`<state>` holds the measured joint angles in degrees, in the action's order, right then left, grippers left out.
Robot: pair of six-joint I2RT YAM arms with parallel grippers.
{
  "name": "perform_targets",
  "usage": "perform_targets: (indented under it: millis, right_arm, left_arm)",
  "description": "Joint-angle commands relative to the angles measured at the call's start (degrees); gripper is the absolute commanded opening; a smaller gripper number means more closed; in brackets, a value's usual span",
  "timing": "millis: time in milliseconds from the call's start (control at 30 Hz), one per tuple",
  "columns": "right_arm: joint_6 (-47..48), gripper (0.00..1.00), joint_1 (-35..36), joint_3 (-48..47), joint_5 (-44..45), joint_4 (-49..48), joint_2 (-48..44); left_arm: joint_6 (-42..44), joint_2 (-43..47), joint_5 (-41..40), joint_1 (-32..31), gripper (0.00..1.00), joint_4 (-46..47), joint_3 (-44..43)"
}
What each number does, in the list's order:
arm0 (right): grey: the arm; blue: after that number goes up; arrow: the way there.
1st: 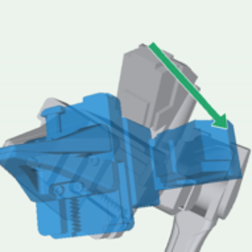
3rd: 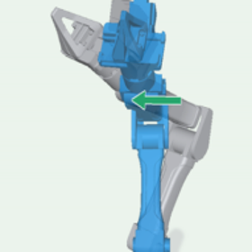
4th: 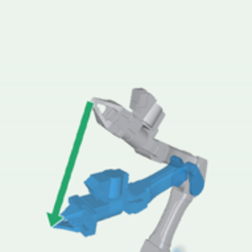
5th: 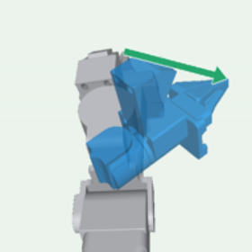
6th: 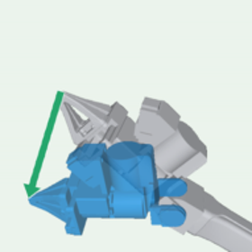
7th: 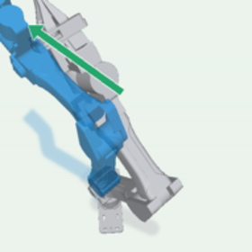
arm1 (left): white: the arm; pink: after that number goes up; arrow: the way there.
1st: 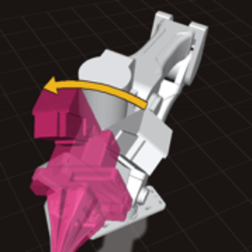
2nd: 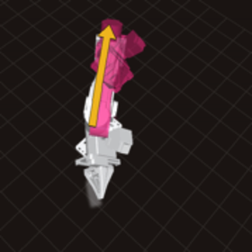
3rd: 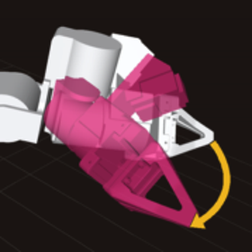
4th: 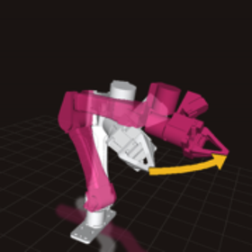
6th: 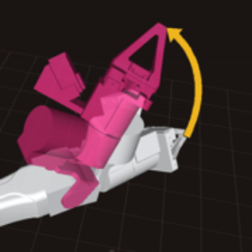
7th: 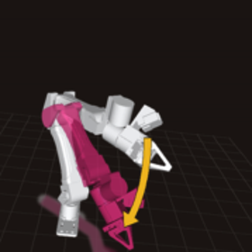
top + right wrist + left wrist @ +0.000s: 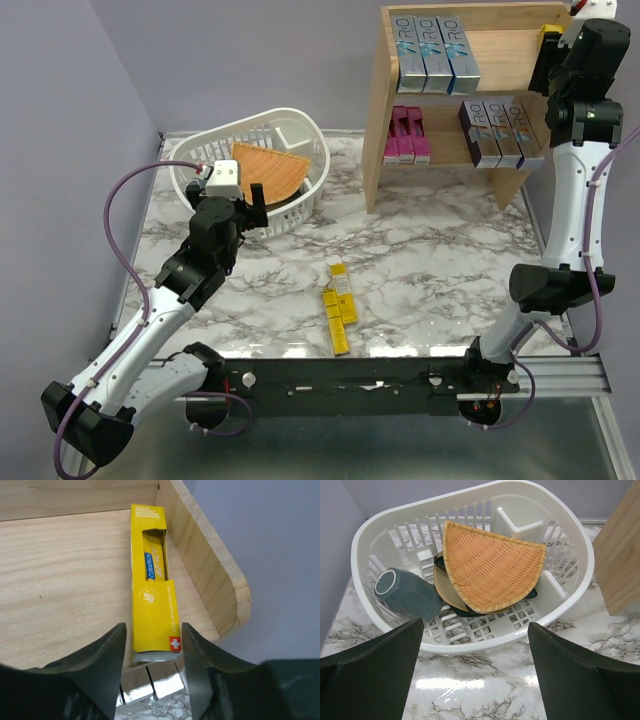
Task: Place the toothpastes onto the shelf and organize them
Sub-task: Place the toothpaste on the shelf.
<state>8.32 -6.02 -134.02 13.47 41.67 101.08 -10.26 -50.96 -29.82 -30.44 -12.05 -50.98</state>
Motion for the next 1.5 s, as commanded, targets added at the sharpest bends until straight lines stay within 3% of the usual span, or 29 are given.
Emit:
perform_targets:
  millis: [0,400,867,1467]
  right_arm:
    - [1.2,0.60,-0.4,1.7,2.3,-4.1,-0.7]
    - [1.5,0.60,-1.1,3.2,7.2,-8.6,-0.4]
    - [1.4,0.54,-5.0,4.3,6.3,-12.9,0.6]
    - [7.2,0.55,-5.1,13.3,-7.5,-20.6,-4.2]
  left_arm:
    - [0.9,0.3,0.9,0.4,0.99,1.9,0.7]
    - [1.1,0.3,0.9,0.4,0.99,2.1,1.0]
    - [1.4,-0.5,1.0,0.4,0.99,2.3,1.1]
    - [1.5,-0.5,1.2,0.4,0.99,2.3,1.1]
